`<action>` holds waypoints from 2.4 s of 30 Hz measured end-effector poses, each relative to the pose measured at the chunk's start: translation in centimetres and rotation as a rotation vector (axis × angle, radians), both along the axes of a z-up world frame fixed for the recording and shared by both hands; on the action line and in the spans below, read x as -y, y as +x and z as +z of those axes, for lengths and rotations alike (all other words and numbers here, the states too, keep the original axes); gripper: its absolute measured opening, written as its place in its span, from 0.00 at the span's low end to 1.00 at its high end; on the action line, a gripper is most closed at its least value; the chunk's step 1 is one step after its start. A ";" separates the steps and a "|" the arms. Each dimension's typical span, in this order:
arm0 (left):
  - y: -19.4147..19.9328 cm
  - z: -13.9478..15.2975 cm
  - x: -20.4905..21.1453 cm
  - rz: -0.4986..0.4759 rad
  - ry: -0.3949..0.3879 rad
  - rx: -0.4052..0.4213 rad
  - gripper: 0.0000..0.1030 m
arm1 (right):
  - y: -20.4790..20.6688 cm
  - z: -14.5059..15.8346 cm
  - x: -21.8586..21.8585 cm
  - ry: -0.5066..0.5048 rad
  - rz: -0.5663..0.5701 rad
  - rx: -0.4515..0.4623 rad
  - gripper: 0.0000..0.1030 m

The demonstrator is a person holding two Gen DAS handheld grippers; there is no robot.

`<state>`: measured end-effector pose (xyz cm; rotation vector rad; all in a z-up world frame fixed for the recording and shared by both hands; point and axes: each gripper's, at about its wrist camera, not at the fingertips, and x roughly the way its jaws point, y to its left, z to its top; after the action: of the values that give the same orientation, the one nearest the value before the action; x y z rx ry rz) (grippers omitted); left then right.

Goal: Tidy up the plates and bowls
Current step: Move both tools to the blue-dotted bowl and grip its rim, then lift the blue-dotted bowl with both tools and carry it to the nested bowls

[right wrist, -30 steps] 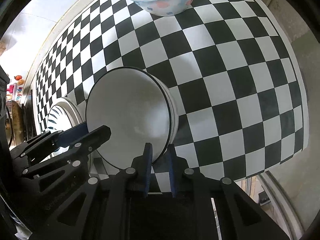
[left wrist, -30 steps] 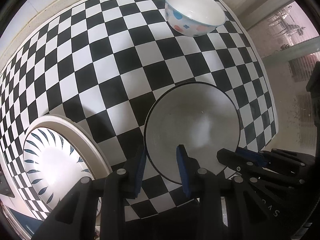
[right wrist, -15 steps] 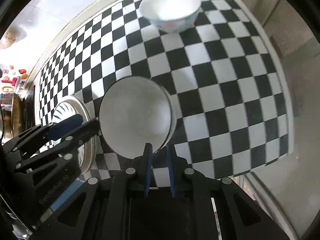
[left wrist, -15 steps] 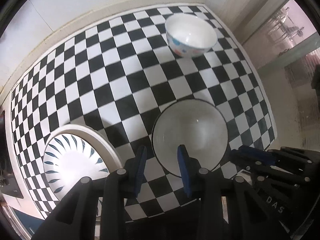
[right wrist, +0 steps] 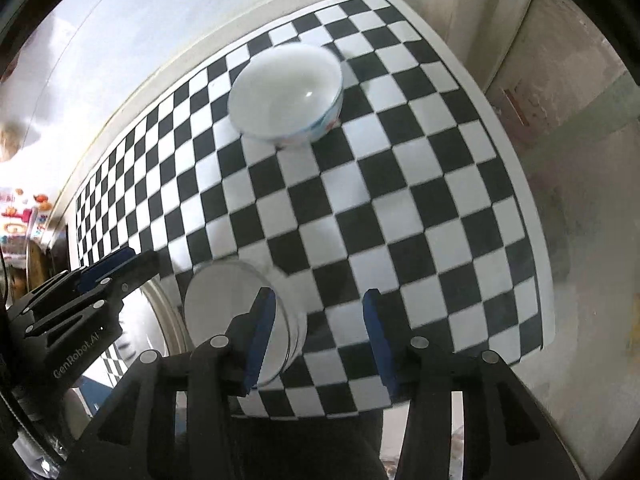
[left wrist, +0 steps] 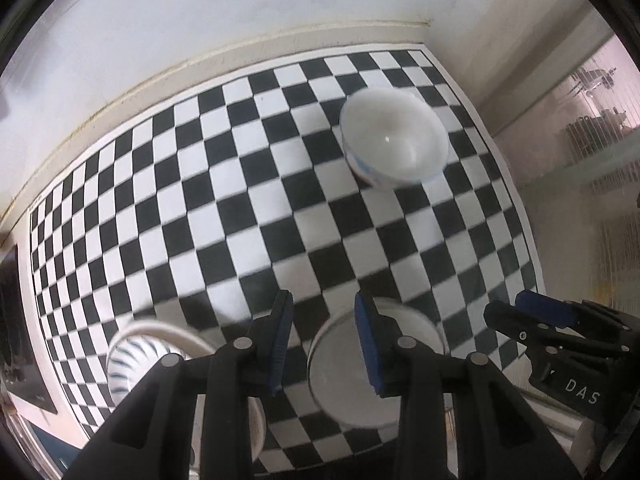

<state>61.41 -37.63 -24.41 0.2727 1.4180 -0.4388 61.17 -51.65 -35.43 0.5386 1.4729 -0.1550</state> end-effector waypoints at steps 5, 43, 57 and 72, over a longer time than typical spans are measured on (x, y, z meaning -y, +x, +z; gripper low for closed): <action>3.5 -0.6 2.2 -0.007 0.010 -0.003 0.29 | 2.7 -0.3 2.2 0.008 -0.020 0.002 0.47; 13.6 -10.1 9.0 -0.048 -0.091 -0.250 0.24 | 14.7 -8.9 7.3 0.093 -0.057 -0.063 0.10; 9.9 -3.9 5.9 -0.063 -0.124 -0.168 0.24 | 11.6 -2.9 4.6 0.088 -0.032 0.030 0.10; 2.8 -0.1 2.1 -0.078 -0.124 -0.096 0.24 | 4.3 2.0 -0.5 0.075 0.008 0.088 0.10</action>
<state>64.18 -39.72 -24.52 0.2091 1.4710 -0.6079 65.46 -51.13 -33.43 0.5929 1.3989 -0.0694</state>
